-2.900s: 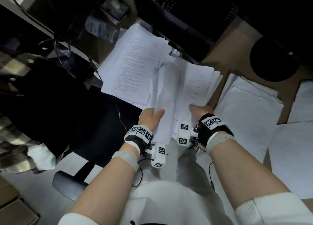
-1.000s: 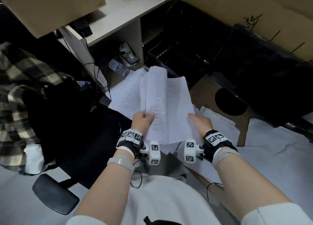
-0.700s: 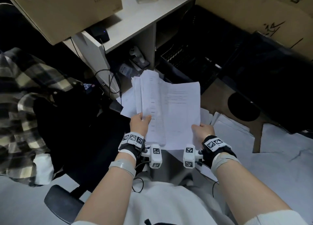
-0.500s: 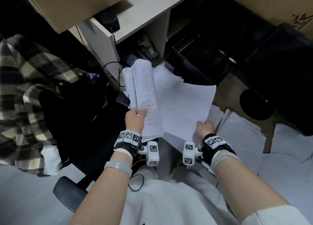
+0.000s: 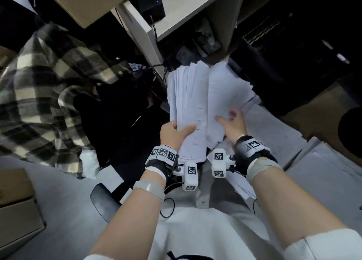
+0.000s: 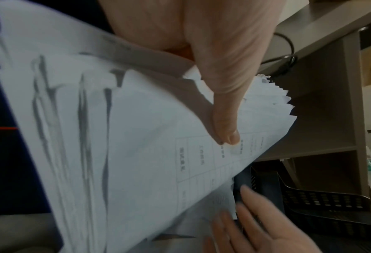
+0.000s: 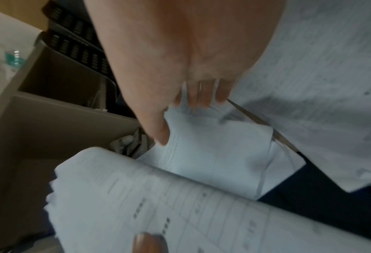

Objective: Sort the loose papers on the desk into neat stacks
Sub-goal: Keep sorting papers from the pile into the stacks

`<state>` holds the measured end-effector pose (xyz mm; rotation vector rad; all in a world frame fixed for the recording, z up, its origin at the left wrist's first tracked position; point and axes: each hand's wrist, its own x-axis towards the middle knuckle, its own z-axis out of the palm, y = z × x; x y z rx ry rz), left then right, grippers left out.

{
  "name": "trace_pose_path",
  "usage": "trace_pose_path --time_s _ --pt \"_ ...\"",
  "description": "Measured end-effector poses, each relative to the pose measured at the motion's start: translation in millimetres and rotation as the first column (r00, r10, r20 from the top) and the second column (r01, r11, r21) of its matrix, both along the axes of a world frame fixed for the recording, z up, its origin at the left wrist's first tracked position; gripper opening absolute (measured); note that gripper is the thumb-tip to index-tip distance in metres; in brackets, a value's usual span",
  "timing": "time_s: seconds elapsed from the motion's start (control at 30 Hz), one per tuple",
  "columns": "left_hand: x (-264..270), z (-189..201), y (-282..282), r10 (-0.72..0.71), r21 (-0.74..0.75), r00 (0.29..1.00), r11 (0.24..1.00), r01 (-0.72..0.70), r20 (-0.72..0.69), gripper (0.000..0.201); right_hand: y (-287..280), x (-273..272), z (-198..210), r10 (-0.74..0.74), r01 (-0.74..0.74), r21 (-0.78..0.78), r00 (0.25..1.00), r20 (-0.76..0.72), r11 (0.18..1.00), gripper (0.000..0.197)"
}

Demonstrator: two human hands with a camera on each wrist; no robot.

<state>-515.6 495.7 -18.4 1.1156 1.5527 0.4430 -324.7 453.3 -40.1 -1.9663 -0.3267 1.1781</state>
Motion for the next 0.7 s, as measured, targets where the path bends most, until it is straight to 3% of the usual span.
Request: trace_pose_path --time_s 0.07,0.13,0.23,0.43,0.53,0.63,0.7 --pt "14.6 -3.3 1.6 -0.013 0.019 1.000 1.000 0.013 -0.005 0.023 -2.1 0.4 10.0 0.097 -0.085 0.069 0.973 -0.207 0.994 0.050" --pt "27.6 -5.5 4.9 -0.032 0.027 0.999 0.999 0.032 -0.012 0.021 -7.1 2.4 11.6 0.130 -0.100 0.114 0.946 -0.296 0.988 0.041" --pt "40.3 -8.3 10.1 -0.054 -0.028 0.998 0.998 0.054 0.012 0.045 -12.2 7.4 13.9 0.053 -0.019 0.138 0.967 -0.248 0.990 0.032" --pt "50.0 -6.2 15.9 -0.096 -0.066 0.988 0.992 0.105 0.118 0.053 -16.4 18.8 26.5 -0.023 0.062 0.142 0.966 -0.258 0.988 0.023" --pt "53.0 -8.7 14.9 -0.162 -0.023 0.983 0.986 0.165 0.091 0.054 -20.9 19.8 40.4 -0.048 0.074 0.111 0.974 -0.219 0.991 0.019" --pt "57.4 -11.9 9.4 -0.174 0.024 0.983 0.985 0.173 0.065 0.052 -32.1 23.6 56.3 -0.138 0.149 0.019 0.951 -0.276 0.989 0.036" --pt "59.2 -15.2 3.0 -0.181 0.045 0.981 0.983 0.178 0.067 0.050 -46.2 29.6 58.8 -0.162 0.159 -0.031 0.962 -0.222 0.987 0.044"
